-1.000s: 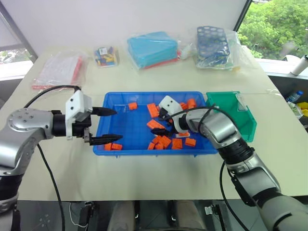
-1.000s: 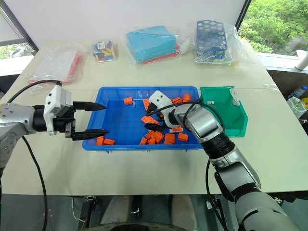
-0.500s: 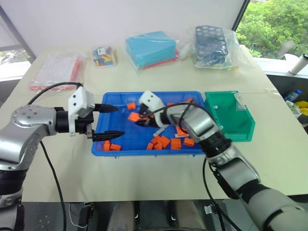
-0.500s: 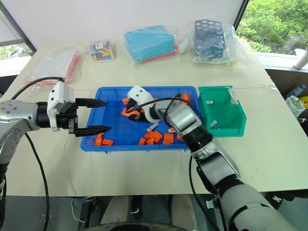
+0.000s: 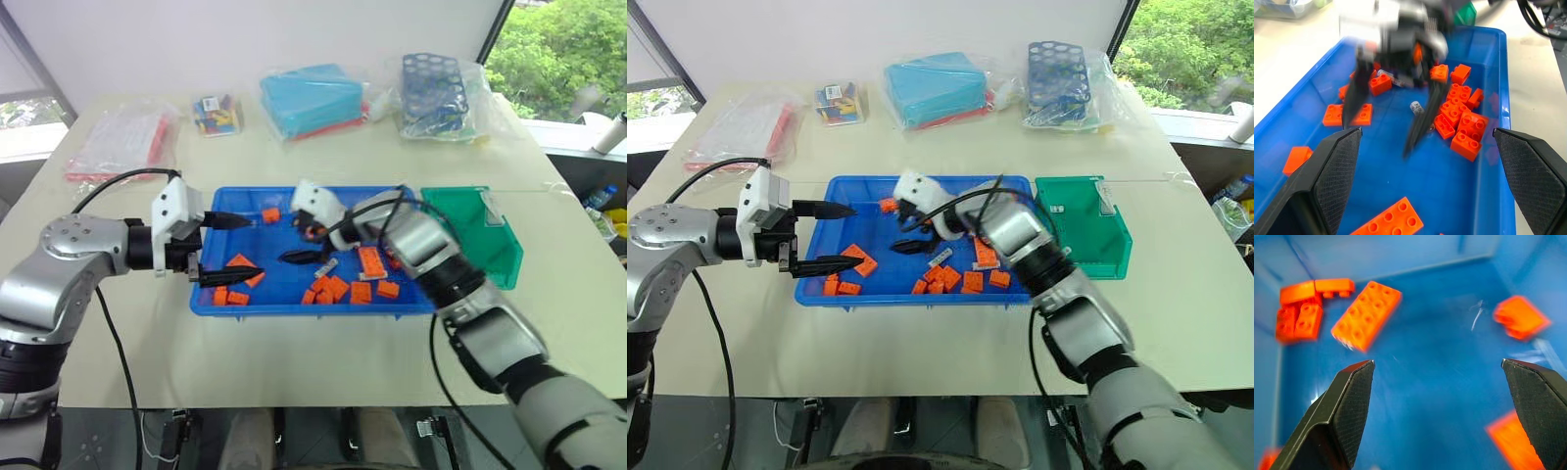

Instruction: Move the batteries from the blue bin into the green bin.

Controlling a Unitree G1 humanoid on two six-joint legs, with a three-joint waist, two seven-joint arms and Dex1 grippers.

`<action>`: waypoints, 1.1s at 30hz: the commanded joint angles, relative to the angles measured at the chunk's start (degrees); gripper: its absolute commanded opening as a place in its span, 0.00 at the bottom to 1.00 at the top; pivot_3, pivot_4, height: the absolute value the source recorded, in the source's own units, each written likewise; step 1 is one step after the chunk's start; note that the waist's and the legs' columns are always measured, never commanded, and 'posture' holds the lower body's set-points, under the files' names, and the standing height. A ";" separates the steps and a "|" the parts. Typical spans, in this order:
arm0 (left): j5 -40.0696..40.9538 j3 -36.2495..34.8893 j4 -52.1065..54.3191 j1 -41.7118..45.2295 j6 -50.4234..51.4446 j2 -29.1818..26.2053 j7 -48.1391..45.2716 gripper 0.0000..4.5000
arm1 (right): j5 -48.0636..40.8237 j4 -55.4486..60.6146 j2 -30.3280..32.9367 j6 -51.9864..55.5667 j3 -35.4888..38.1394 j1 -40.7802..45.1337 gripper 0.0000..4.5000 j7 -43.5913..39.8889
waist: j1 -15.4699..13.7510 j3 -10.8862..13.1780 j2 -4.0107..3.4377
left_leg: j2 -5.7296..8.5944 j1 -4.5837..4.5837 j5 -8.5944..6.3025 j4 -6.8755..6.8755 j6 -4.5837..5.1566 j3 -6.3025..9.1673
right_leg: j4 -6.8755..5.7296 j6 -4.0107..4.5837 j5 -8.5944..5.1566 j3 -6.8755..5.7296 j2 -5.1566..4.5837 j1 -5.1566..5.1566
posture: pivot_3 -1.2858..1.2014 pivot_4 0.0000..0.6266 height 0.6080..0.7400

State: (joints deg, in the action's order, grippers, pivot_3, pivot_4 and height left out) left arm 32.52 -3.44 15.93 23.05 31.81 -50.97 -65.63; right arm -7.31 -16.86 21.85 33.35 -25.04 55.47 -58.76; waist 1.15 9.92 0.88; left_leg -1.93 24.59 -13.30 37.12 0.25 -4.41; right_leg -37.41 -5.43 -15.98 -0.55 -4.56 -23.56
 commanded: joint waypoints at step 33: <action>-0.09 -0.82 1.12 1.98 -1.15 1.55 1.84 1.00 | 7.13 -0.47 4.77 -19.80 5.38 -6.91 0.02 -10.18 | -0.22 0.02 0.01 | -0.01 -0.12 0.01 0.03 -0.01 -0.03 | -0.03 -0.01 0.00 0.02 0.00 0.10 | 0.52 0.24 0.98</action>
State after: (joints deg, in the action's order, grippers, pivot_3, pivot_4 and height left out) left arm 31.89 -3.55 16.32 24.12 31.54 -49.50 -63.71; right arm 2.53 -21.80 26.39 9.20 -23.47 46.24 -69.68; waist 0.93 9.94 0.90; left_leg -1.95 24.47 -13.29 37.15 0.23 -4.43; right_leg -37.44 -5.44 -15.98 -0.53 -4.56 -23.46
